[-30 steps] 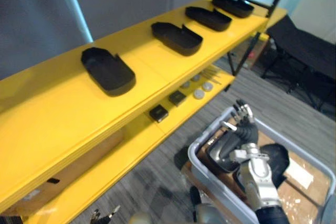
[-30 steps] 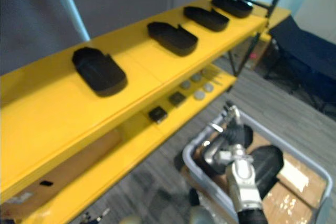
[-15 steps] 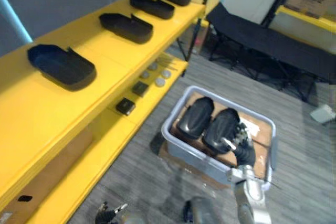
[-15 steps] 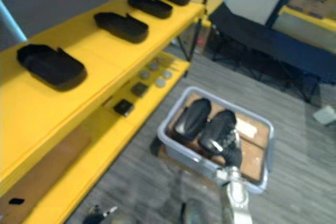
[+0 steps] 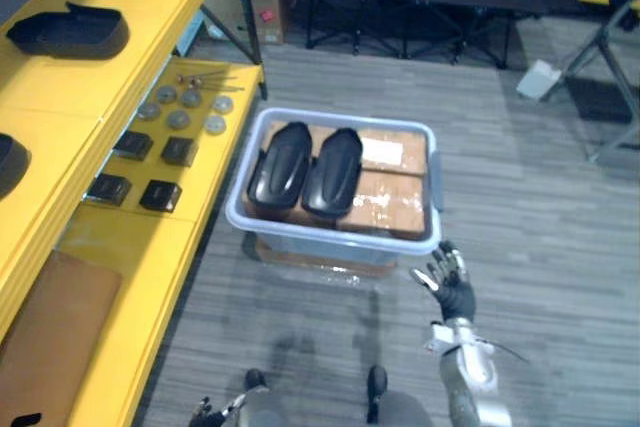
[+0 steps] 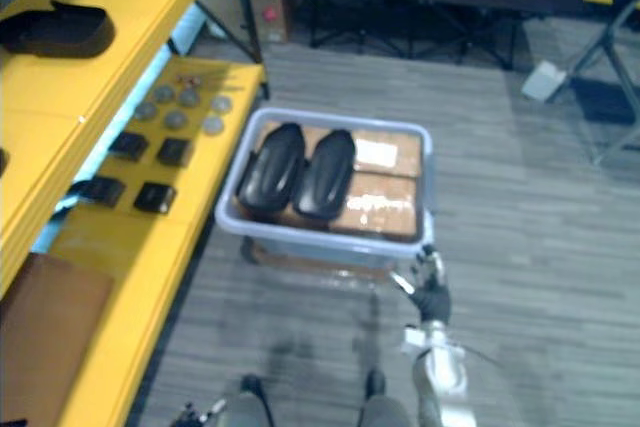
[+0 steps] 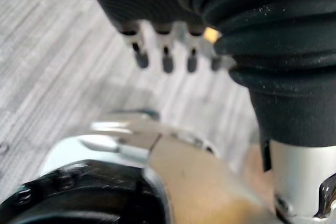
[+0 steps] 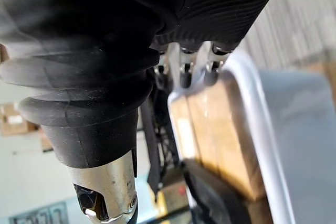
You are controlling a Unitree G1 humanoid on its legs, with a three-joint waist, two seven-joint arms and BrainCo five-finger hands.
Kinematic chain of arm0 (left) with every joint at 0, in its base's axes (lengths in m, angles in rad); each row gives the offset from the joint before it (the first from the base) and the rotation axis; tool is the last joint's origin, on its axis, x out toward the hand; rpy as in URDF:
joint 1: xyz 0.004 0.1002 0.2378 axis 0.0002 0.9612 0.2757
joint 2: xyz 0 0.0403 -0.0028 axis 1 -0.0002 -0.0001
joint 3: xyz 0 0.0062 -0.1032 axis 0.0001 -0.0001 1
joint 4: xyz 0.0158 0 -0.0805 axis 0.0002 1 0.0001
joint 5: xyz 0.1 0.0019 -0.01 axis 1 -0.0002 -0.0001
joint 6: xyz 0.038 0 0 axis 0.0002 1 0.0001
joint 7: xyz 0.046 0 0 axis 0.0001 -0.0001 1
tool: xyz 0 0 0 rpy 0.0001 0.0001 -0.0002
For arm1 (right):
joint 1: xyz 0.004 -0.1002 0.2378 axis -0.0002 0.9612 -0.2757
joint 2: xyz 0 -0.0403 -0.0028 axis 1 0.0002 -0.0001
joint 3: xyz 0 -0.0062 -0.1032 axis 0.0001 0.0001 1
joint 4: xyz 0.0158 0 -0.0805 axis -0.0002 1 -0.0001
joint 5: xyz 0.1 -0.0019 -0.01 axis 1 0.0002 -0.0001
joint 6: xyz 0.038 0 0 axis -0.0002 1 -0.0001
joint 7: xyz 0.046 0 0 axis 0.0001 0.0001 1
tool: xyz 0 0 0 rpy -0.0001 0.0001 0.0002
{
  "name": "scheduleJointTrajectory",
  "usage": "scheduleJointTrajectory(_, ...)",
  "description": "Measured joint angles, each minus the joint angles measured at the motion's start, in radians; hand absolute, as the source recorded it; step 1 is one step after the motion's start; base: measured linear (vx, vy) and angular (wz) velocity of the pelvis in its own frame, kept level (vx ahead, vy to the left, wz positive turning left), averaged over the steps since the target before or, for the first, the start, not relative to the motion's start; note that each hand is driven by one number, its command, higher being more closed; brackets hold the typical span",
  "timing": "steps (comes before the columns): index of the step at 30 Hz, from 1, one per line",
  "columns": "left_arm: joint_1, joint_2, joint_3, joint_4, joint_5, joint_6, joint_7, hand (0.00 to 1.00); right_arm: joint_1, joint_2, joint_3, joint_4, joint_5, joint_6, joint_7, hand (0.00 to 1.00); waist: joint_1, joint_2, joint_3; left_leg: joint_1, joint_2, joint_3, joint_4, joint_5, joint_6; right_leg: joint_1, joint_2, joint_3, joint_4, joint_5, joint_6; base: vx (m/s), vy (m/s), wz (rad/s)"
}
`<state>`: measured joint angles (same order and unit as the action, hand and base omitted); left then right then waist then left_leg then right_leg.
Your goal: Walk over and take plastic housings, then place them on the shelf
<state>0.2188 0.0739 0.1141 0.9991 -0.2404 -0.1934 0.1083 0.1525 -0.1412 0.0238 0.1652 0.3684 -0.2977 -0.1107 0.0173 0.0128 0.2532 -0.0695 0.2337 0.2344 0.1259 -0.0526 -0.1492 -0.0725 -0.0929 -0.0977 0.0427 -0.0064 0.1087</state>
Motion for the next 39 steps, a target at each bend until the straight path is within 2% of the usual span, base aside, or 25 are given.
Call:
scheduleJointTrajectory(3,0.001,0.015,-0.033,-0.020,0.005,-0.012,0.011,0.00,-0.046,-0.003,-0.063,0.031,0.001,-0.001,-0.026,0.00,0.009,-0.011,0.008,-0.002,-0.050,-0.065,-0.040,-0.002,-0.003,0.005,-0.033,-0.039,-0.049,0.033,0.008,-0.10,0.067,-0.08)
scheduleJointTrajectory(5,0.000,0.030,-0.059,-0.037,0.006,-0.007,0.044,0.00,-0.103,-0.010,-0.100,0.093,0.000,-0.003,-0.060,0.00,0.025,-0.023,0.014,-0.002,-0.078,-0.090,-0.053,0.003,0.002,0.009,-0.051,-0.043,-0.079,0.069,0.018,-0.05,0.069,-0.02)
scheduleJointTrajectory(8,-0.003,0.030,-0.063,-0.040,0.004,0.008,0.048,0.00,-0.215,-0.039,-0.116,0.209,0.002,0.015,-0.088,0.00,0.026,-0.018,0.014,-0.002,-0.099,-0.117,-0.051,0.027,0.003,0.041,-0.071,-0.079,-0.113,0.110,0.029,0.03,0.035,0.12)
scheduleJointTrajectory(12,-0.006,0.036,-0.076,-0.055,0.002,0.024,0.041,0.00,-0.388,-0.099,-0.129,0.327,0.013,0.059,-0.088,0.00,0.053,-0.012,0.017,-0.004,-0.115,-0.148,-0.061,0.035,0.007,0.056,-0.083,-0.108,-0.122,0.119,0.030,0.06,0.019,0.23)
scheduleJointTrajectory(17,-0.007,0.034,-0.076,-0.093,0.001,0.044,0.028,0.00,-0.603,-0.167,-0.132,0.498,0.050,0.081,-0.111,0.00,0.093,-0.006,0.048,-0.021,-0.133,-0.210,-0.063,0.047,0.016,0.077,-0.094,-0.176,-0.122,0.118,0.033,0.01,0.004,0.31)
scheduleJointTrajectory(22,-0.004,0.024,-0.079,-0.093,-0.028,0.051,-0.008,0.00,-0.818,-0.270,-0.173,0.688,0.100,0.084,-0.154,0.00,0.137,0.023,0.111,-0.041,-0.167,-0.255,-0.061,0.070,0.030,0.088,-0.124,-0.216,-0.121,0.128,0.049,-0.08,0.045,0.30)
scheduleJointTrajectory(24,-0.001,0.017,-0.079,-0.092,-0.038,0.051,-0.015,0.00,-0.897,-0.313,-0.171,0.741,0.131,0.098,-0.154,0.00,0.138,0.037,0.133,-0.058,-0.180,-0.277,-0.055,0.074,0.035,0.082,-0.135,-0.236,-0.110,0.128,0.050,-0.11,0.057,0.30)
scheduleJointTrajectory(26,-0.001,0.017,-0.086,-0.092,-0.059,0.048,-0.036,0.00,-1.016,-0.376,-0.168,0.815,0.131,0.141,-0.160,0.00,0.151,0.051,0.180,-0.092,-0.187,-0.284,-0.037,0.078,0.039,0.046,-0.147,-0.242,-0.082,0.127,0.051,-0.15,0.077,0.13)
scheduleJointTrajectory(29,-0.001,0.015,-0.117,-0.077,-0.075,0.033,-0.053,0.00,-1.088,-0.456,-0.168,0.894,0.139,0.197,-0.163,0.00,0.165,0.067,0.222,-0.143,-0.194,-0.307,-0.002,0.081,0.044,0.015,-0.157,-0.259,-0.060,0.127,0.051,-0.09,0.045,0.17)
scheduleJointTrajectory(30,-0.001,0.015,-0.128,-0.075,-0.077,0.028,-0.054,0.00,-1.099,-0.465,-0.168,0.911,0.139,0.204,-0.164,0.00,0.170,0.068,0.227,-0.150,-0.196,-0.307,0.003,0.081,0.044,0.007,-0.159,-0.259,-0.054,0.127,0.051,-0.06,0.037,0.14)
scheduleJointTrajectory(32,0.000,0.011,-0.162,-0.067,-0.077,0.019,-0.068,0.00,-1.123,-0.502,-0.168,0.956,0.146,0.248,-0.168,0.00,0.190,0.077,0.234,-0.180,-0.206,-0.311,0.024,0.081,0.045,-0.016,-0.166,-0.259,-0.043,0.127,0.052,-0.04,0.054,0.05)
scheduleJointTrajectory(35,0.000,0.002,-0.178,-0.067,-0.111,-0.004,-0.078,0.00,-1.172,-0.535,-0.166,0.987,0.158,0.308,-0.180,0.00,0.191,0.093,0.247,-0.204,-0.216,-0.325,0.048,0.076,0.052,-0.027,-0.175,-0.270,-0.029,0.124,0.054,-0.03,0.044,0.12)
scheduleJointTrajectory(37,-0.001,0.000,-0.184,-0.068,-0.116,-0.015,-0.082,0.00,-1.189,-0.555,-0.160,0.997,0.158,0.329,-0.201,0.00,0.191,0.098,0.248,-0.232,-0.217,-0.339,0.067,0.074,0.052,-0.041,-0.174,-0.283,-0.020,0.121,0.052,-0.03,0.018,0.18)
scheduleJointTrajectory(39,-0.003,-0.001,-0.208,-0.067,-0.137,-0.021,-0.082,0.00,-1.213,-0.590,-0.157,1.034,0.158,0.360,-0.222,0.00,0.205,0.107,0.255,-0.251,-0.215,-0.348,0.093,0.067,0.054,-0.053,-0.178,-0.287,0.000,0.114,0.052,-0.03,0.008,0.12)
